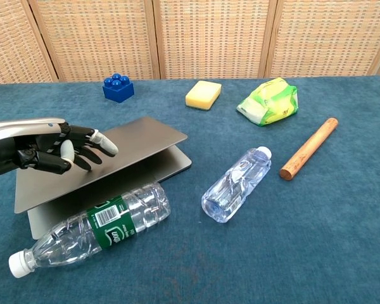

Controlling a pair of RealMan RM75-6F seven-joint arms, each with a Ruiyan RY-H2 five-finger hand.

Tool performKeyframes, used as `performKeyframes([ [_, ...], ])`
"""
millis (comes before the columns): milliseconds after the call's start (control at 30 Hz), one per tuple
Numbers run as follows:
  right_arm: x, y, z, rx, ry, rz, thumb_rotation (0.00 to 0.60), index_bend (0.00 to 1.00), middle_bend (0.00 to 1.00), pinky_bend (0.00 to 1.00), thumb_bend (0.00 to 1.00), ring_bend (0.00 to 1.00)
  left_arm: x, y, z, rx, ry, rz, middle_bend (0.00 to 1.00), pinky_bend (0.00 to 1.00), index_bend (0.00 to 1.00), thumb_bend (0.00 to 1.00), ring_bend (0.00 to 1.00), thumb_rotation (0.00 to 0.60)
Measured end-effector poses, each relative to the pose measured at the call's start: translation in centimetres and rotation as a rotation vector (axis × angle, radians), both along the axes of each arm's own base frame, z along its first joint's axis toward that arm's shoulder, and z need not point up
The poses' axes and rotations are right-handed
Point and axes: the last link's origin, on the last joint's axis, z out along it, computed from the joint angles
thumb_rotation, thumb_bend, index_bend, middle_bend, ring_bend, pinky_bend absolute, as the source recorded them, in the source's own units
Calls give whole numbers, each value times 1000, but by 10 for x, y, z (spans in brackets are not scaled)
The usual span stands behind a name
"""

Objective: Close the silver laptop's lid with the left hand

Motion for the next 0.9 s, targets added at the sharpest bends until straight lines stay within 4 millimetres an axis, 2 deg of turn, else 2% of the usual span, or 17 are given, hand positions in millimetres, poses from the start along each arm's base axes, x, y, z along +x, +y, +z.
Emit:
performKeyframes([
  [600, -2, -2, -4, 22, 16, -21, 600, 0, 0, 0, 0, 0, -13, -6, -13, -44, 37, 23, 200, 168, 257, 1000, 192, 600],
  [900, -2, -2, -4, 24, 19, -21, 600, 0, 0, 0, 0, 0, -15, -6, -12, -45, 30, 36, 200, 168, 257, 1000, 191, 600],
])
